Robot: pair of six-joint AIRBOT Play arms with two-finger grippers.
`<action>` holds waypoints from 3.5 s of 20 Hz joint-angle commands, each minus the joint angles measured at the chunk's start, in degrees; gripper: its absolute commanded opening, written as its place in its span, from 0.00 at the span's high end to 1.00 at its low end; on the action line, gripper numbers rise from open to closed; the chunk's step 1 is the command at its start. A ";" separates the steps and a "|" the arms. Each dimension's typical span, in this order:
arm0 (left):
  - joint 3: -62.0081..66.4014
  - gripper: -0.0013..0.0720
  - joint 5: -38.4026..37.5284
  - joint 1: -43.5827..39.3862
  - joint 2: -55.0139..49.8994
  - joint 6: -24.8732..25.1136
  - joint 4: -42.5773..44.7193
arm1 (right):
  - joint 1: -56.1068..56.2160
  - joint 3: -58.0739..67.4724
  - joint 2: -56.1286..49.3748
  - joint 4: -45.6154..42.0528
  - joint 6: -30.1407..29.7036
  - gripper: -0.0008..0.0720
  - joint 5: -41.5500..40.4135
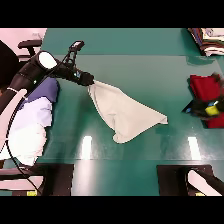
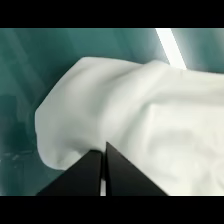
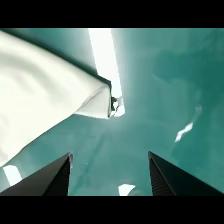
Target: Fold the shirts.
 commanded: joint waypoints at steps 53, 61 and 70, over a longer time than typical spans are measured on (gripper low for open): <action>-14.64 0.30 -14.51 -16.59 22.25 -4.48 -2.05 | 14.23 26.18 -1.53 -7.06 0.90 0.97 2.14; -26.23 0.30 -12.33 12.02 23.02 -7.93 4.42 | 14.23 26.14 -1.53 -7.04 0.87 0.96 2.05; -46.34 0.30 -2.54 17.51 22.99 -1.97 -7.41 | 14.23 26.14 -1.53 -7.02 0.87 0.96 1.16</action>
